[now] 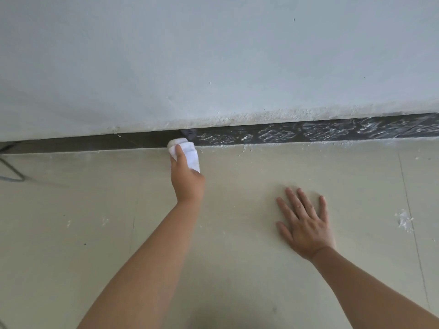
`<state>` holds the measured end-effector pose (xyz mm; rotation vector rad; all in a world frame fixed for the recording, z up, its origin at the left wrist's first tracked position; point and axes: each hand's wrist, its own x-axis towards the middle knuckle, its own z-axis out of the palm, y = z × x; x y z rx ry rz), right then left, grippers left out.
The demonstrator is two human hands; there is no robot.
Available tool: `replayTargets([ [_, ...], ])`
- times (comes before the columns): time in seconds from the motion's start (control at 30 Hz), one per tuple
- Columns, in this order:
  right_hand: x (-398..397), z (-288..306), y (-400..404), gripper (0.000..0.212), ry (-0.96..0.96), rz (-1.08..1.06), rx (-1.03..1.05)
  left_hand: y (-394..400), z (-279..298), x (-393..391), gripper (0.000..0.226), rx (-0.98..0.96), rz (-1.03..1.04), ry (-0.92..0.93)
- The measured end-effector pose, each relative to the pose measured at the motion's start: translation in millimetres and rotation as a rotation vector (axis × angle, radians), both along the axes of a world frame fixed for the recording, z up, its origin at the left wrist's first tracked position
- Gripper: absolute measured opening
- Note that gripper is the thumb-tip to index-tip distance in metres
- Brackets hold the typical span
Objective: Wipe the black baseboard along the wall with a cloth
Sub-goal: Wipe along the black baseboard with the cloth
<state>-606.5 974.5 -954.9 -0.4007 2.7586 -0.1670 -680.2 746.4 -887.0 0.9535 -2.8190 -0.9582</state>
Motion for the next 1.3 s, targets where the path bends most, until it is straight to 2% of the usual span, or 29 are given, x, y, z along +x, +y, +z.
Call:
replayTargets([
  [0.07,0.5,0.5,-1.1,0.077,-0.004,-0.021,0.011,-4.0,-6.3,-6.6,0.068,-0.033,-0.041,0.061],
  [0.13,0.1,-0.5,-1.7,0.079,0.016,-0.033,0.019,-4.0,-13.1,-13.7,0.069,-0.008,-0.065,0.092],
  [0.33,-1.3,-1.3,-7.0,0.075,0.021,-0.085,0.037,12.2,-31.5,-25.5,0.070,0.119,-0.133,0.213],
  [0.43,-1.8,-0.2,-8.9,0.062,0.048,-0.101,0.017,30.1,-37.7,-23.0,0.070,0.166,-0.161,0.239],
  [0.6,-1.5,1.3,-10.6,0.054,0.079,-0.112,0.030,78.2,-38.4,-14.0,0.075,0.247,-0.424,0.122],
  [0.7,0.2,-1.8,-10.6,0.054,0.097,-0.121,0.047,97.3,-35.8,-2.8,0.079,0.299,-0.633,0.196],
  [0.87,2.1,-5.5,-9.3,0.057,0.134,-0.112,0.055,71.0,-32.3,-2.0,0.071,0.287,-0.445,0.286],
  [0.97,3.4,-6.9,-8.7,0.070,0.141,-0.114,0.089,32.4,-35.5,-5.3,0.070,0.209,-0.268,0.253],
  [1.1,3.3,-5.8,-8.6,0.072,0.142,-0.116,0.104,-11.3,-34.9,-6.8,0.072,0.119,-0.062,0.230],
  [1.23,3.5,-5.8,-8.4,0.072,0.133,-0.109,0.088,-19.3,-35.3,-23.8,0.076,0.308,0.134,0.246],
  [1.3,3.6,-5.5,-7.9,0.072,0.124,-0.105,0.075,-7.1,-35.2,-27.7,0.076,0.286,0.077,0.239],
])
